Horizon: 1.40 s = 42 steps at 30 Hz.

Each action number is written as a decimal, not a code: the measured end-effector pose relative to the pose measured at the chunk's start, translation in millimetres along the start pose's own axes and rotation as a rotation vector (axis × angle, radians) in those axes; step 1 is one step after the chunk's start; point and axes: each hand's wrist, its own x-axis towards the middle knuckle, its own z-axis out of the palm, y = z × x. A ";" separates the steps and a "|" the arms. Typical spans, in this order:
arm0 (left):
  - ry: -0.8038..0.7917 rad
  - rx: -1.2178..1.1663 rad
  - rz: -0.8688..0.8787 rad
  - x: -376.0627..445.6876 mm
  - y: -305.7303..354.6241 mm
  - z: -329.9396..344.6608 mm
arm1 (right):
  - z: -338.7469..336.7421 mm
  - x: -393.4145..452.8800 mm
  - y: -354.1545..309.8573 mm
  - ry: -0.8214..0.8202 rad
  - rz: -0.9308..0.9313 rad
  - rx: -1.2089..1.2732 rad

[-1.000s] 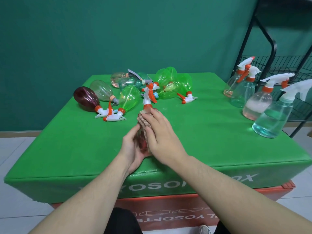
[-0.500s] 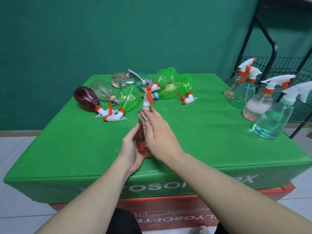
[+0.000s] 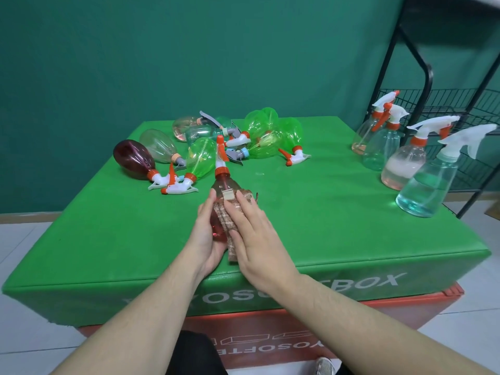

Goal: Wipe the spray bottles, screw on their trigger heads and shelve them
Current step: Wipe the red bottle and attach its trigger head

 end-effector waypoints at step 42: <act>-0.033 0.052 -0.026 0.7 -2.9 3.2 | 2.7 13.4 -14.0 -0.018 0.023 -0.136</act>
